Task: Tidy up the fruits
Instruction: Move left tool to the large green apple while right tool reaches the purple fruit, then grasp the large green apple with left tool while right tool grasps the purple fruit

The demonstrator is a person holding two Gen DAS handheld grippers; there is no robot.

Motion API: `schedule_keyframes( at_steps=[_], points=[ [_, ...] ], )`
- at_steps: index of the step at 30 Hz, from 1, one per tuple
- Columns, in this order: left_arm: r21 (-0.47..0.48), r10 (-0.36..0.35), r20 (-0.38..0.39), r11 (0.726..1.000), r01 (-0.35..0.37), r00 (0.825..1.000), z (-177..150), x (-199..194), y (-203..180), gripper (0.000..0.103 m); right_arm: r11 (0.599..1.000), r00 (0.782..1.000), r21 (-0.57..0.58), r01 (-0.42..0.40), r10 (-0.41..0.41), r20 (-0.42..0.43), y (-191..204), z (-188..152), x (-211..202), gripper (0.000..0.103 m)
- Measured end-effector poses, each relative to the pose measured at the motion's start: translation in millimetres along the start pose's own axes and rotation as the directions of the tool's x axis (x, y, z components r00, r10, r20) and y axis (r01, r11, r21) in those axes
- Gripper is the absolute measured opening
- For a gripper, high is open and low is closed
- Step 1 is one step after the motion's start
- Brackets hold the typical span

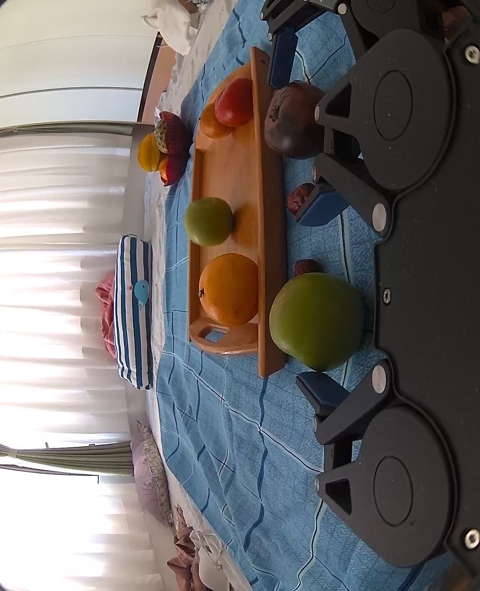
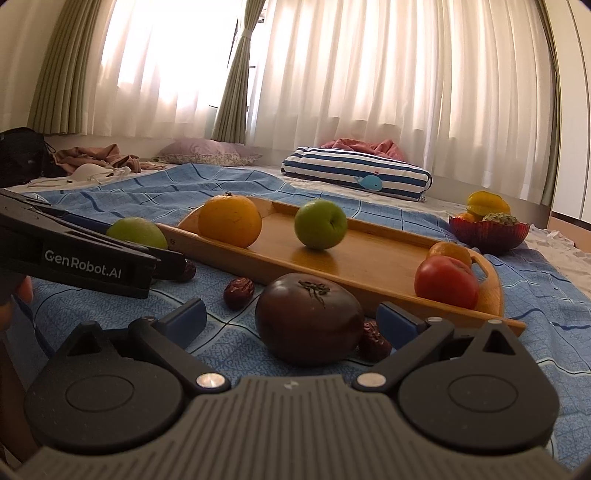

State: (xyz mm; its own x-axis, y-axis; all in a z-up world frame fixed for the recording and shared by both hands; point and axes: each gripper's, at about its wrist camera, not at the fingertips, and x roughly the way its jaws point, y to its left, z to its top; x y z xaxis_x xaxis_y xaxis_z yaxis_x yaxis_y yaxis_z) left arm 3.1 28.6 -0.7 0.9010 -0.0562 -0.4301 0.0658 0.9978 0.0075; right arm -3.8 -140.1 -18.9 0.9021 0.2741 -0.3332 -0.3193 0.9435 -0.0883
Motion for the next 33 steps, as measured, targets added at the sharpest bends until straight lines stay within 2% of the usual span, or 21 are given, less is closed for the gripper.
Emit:
schedule_keyframes(
  at_steps=[11, 25, 30, 33],
  points=[
    [-0.017, 0.007, -0.019, 1.0, -0.007, 1.0, -4, 2, 5, 0.076, 1.0, 1.0, 0.029, -0.01, 0.01, -0.015, -4, 1, 5, 0.099],
    [-0.035, 0.008, -0.041, 0.999, -0.01, 0.999, -6, 8, 8, 0.07, 1.0, 1.0, 0.019, -0.011, 0.011, -0.021, -4, 2, 10, 0.096],
    [-0.045, 0.018, -0.048, 0.999, -0.02, 0.999, -6, 11, 10, 0.064, 1.0, 1.0, 0.016, 0.003, -0.002, -0.026, -3, 2, 12, 0.092],
    [-0.043, 0.028, -0.05, 0.999, -0.03, 0.998, -6, 11, 11, 0.059, 1.0, 1.0, 0.018, 0.01, -0.01, -0.026, -3, 2, 12, 0.085]
  ],
)
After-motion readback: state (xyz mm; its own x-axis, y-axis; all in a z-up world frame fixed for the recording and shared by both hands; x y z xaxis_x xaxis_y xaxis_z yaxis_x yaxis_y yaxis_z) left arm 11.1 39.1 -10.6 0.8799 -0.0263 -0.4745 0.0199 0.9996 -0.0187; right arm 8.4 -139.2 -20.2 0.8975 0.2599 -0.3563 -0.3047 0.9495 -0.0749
